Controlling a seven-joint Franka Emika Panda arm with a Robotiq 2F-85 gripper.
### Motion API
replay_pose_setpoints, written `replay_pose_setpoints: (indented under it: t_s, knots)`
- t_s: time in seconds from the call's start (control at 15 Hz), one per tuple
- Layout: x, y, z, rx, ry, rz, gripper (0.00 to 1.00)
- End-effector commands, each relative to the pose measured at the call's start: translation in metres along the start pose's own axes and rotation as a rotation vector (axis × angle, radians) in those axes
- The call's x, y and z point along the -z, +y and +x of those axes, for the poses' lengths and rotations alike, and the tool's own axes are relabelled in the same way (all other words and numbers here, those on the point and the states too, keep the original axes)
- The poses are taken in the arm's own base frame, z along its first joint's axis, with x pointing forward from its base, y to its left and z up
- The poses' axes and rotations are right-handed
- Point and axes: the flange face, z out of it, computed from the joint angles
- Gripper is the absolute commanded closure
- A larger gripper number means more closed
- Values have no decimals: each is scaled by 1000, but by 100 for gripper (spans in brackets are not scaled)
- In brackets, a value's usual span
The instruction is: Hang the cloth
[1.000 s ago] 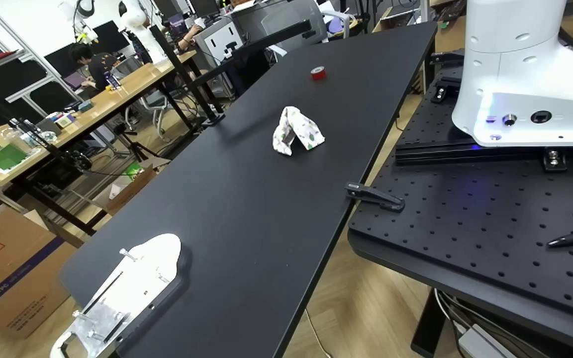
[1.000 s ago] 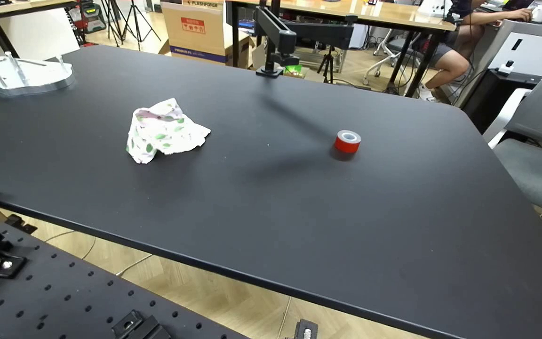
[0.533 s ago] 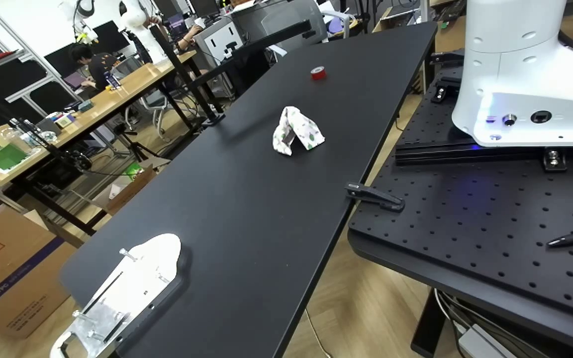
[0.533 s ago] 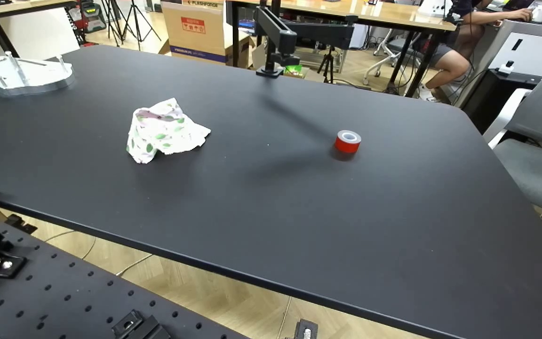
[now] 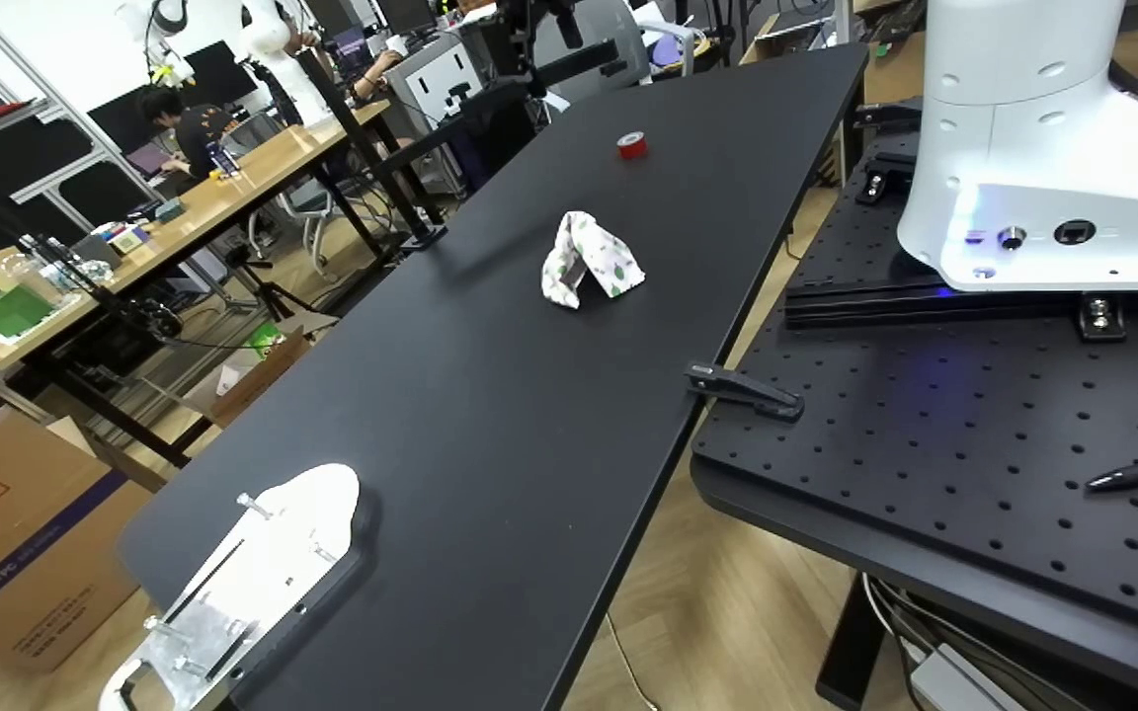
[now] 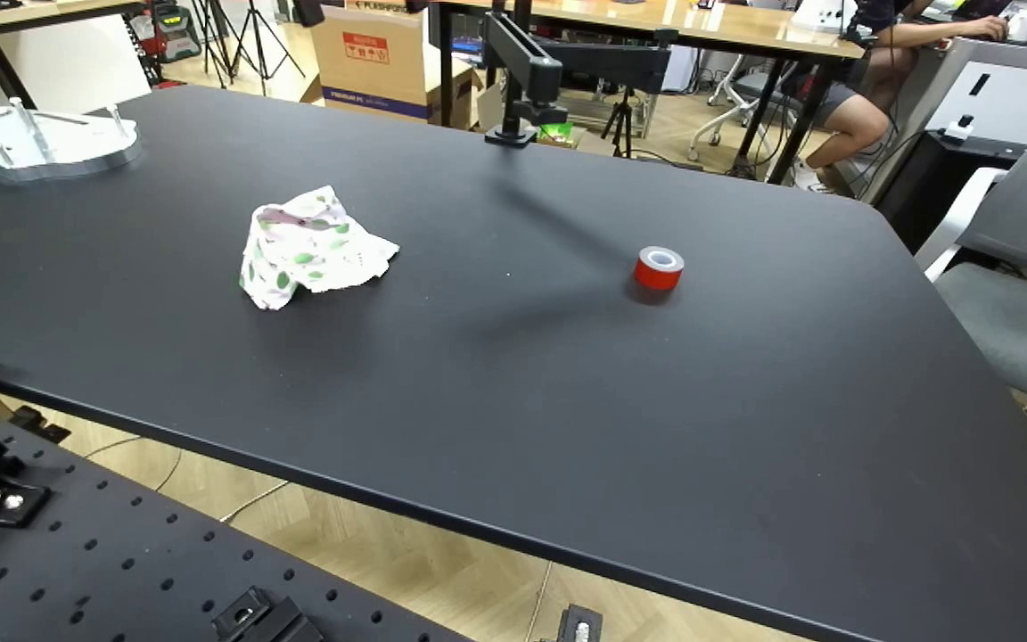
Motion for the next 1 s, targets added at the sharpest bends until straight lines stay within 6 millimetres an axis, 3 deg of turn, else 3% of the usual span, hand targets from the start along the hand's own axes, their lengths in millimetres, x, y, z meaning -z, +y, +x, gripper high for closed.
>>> replay_pose_setpoints:
  t_s: [0.0,0.47,0.53,0.87,0.93]
  knots:
    - [-24,-33,-5,-89,-18,6,0]
    - [-71,-77,-28,-46,-178,59,0]
    - [-63,-70,-22,-33,-144,47,0]
    - [-68,-72,-23,-28,-155,50,0]
    - [-64,-65,-22,-52,-131,39,0]
